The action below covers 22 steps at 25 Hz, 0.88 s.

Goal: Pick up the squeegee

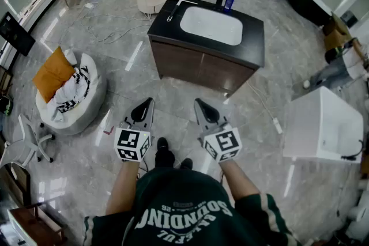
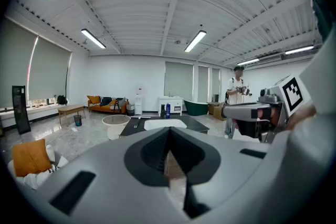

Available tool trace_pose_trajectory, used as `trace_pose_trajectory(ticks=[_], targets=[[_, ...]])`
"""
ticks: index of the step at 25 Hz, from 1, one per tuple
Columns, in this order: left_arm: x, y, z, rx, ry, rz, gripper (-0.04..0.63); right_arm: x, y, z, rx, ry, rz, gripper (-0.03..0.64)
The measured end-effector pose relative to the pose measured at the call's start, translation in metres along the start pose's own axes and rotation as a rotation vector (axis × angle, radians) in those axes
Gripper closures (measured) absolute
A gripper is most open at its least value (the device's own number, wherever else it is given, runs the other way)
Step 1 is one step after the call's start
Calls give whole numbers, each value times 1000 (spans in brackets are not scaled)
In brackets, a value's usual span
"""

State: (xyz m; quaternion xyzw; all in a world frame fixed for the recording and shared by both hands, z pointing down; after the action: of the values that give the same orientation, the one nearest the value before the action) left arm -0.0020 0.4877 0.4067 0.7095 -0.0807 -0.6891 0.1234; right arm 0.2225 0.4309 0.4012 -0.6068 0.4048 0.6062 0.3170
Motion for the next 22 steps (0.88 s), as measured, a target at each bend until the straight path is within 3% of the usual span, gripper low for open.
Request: trace_pose_trajectory(ticks=[11,22], targets=[[0,37,33,-37,7,8,594,-6,44,-10,-26,15,20,617],[11,92,107,-94,48,-5,594,0,133,-20,-87,49,43,617]])
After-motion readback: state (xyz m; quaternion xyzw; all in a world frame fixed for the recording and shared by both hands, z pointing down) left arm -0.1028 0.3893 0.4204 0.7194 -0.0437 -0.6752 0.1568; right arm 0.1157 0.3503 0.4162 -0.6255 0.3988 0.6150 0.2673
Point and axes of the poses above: the fingertips, and each gripper's own axes: y forward along the fingers, z to its left, x out of its top, the point moved 8 cm from there along -y, backward along the fingers, and after that the axes turned 10 degrees about x, right-handed, at the moved point
